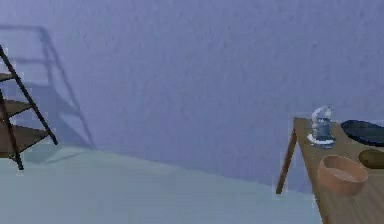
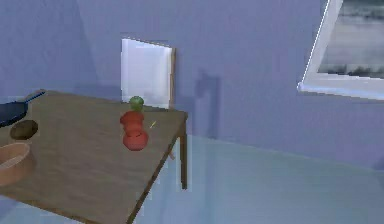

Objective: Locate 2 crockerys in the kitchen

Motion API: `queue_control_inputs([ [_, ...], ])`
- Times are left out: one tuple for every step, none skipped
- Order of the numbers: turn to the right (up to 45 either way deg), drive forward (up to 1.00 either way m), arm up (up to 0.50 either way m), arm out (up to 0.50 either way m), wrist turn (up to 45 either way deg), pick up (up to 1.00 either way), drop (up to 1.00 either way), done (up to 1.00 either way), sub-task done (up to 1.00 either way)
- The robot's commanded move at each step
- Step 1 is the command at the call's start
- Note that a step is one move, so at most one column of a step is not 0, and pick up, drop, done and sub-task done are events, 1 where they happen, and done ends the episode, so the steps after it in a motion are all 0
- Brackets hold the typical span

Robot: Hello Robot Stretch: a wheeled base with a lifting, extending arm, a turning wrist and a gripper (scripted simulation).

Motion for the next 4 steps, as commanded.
queue_control_inputs([
  [-45.0, 0.00, 0.00, 0.00, 0.0, 0.00, 0.00, 0.00, 0.00],
  [-45.0, 0.00, 0.00, 0.00, 0.0, 0.00, 0.00, 0.00, 0.00],
  [-27.0, 0.00, 0.00, 0.00, 0.0, 0.00, 0.00, 0.00, 0.00],
  [0.0, 0.20, 0.00, 0.00, 0.0, 0.00, 0.00, 0.00, 0.00],
])
